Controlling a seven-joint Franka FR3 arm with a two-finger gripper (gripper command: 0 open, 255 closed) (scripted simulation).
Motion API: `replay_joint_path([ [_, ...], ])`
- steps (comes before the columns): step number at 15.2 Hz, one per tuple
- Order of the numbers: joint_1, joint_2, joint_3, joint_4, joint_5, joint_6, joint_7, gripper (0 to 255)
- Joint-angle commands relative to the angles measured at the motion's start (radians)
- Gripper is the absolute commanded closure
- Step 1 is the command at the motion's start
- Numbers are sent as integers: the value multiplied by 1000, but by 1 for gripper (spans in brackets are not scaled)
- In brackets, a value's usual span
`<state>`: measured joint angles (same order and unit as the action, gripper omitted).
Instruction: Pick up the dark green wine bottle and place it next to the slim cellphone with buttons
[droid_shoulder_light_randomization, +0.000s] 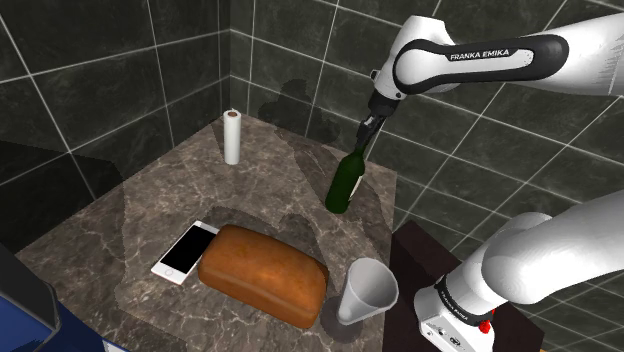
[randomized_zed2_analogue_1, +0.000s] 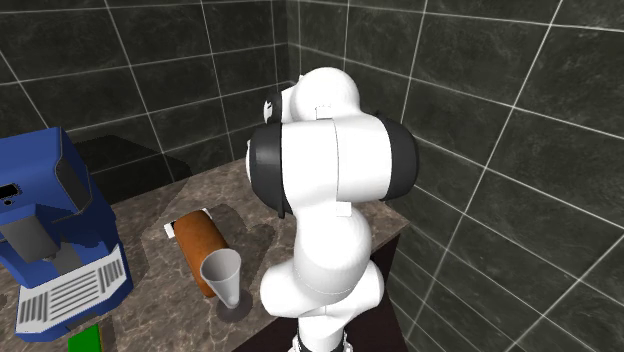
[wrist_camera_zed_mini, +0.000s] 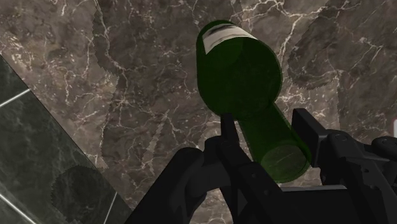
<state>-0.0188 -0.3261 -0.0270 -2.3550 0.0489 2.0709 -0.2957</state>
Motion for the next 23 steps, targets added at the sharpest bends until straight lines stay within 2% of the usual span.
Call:
replay_joint_path([
  [1,0,0,0,0,0,0,0,255],
  [17,-1,-36,1,166,-5,-202,11,255],
  [23,57,-65,104,140,28,-198,156,255],
])
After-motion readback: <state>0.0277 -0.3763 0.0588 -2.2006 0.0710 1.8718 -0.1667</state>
